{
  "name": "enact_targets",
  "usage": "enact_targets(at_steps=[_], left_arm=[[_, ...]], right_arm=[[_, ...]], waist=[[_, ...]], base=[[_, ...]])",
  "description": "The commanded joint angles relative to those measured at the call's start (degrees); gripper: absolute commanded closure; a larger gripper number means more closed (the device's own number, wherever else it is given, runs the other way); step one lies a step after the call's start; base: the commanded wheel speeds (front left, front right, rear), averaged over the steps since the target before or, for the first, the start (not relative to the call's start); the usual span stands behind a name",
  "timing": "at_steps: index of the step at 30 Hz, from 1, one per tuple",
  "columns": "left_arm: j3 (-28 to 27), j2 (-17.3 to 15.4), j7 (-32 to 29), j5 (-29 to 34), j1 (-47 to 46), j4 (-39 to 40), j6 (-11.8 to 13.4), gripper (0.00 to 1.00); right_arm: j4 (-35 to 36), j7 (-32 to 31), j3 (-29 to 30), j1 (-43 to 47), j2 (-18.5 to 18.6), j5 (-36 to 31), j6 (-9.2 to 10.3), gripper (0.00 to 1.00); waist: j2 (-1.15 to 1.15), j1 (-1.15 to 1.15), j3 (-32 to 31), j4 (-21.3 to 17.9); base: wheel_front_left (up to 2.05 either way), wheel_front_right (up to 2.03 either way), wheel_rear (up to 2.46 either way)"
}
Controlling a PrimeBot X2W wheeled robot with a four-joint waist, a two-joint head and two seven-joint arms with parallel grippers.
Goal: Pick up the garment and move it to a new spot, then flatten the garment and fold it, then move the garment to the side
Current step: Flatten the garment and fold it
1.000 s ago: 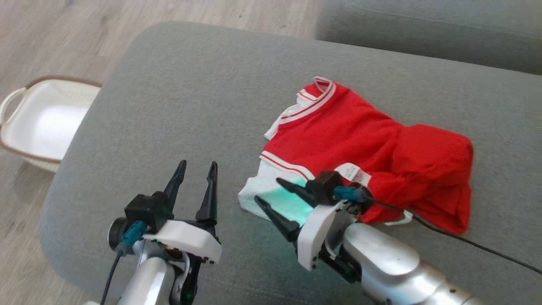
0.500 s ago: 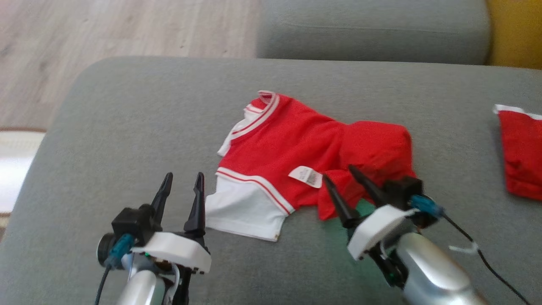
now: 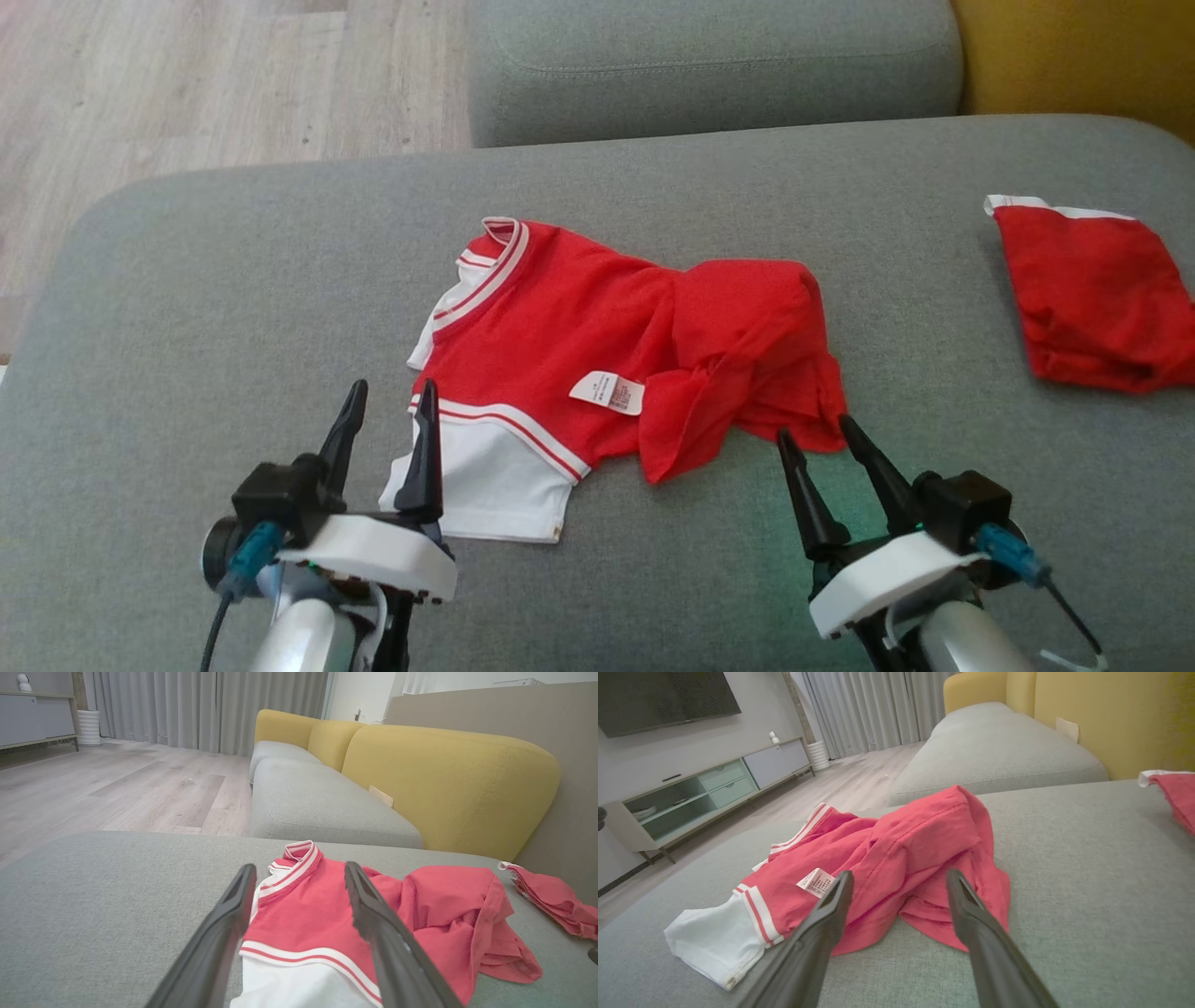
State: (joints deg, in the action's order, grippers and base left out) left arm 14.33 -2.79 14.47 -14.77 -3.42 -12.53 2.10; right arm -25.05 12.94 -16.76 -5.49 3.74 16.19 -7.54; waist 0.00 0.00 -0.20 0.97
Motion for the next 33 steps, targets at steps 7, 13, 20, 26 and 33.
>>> enact_targets(at_steps=[7, 13, 20, 26, 33], left_arm=[[-1.3, -0.1, 0.5, 0.3, -1.9, 2.2, 0.0, 0.00], [-0.5, -0.1, 0.5, 0.6, -2.6, 1.8, -0.4, 0.00], [0.1, -0.1, 0.5, 0.7, -3.5, 1.3, -0.7, 0.00], [0.8, -0.1, 0.5, 0.6, -3.8, 1.0, -0.6, 0.00], [0.9, -0.1, 0.5, 0.6, -4.1, 0.9, -0.6, 0.00]], right_arm=[[5.4, -2.0, -1.2, 0.0, -0.8, 1.5, 0.05, 0.00], [4.5, -4.1, -3.6, -1.0, -0.9, 5.3, 0.05, 0.00], [-1.4, -7.5, -7.0, -4.0, -0.9, 11.2, 0.05, 0.00], [-5.7, -7.2, -9.7, -6.9, -0.9, 15.8, 0.05, 0.00], [-9.8, -6.6, -12.2, -9.7, -0.9, 18.9, 0.05, 0.00]], waist=[[0.00, 0.00, 0.8, 1.1], [0.00, 0.00, 2.4, 3.4], [0.00, 0.00, 4.1, 6.2], [0.00, 0.00, 4.7, 8.0], [0.00, 0.00, 5.2, 9.0]], base=[[0.00, 0.00, 0.00], [0.00, 0.00, 0.00], [0.00, 0.00, 0.00], [0.00, 0.00, 0.00], [0.00, 0.00, 0.00]])
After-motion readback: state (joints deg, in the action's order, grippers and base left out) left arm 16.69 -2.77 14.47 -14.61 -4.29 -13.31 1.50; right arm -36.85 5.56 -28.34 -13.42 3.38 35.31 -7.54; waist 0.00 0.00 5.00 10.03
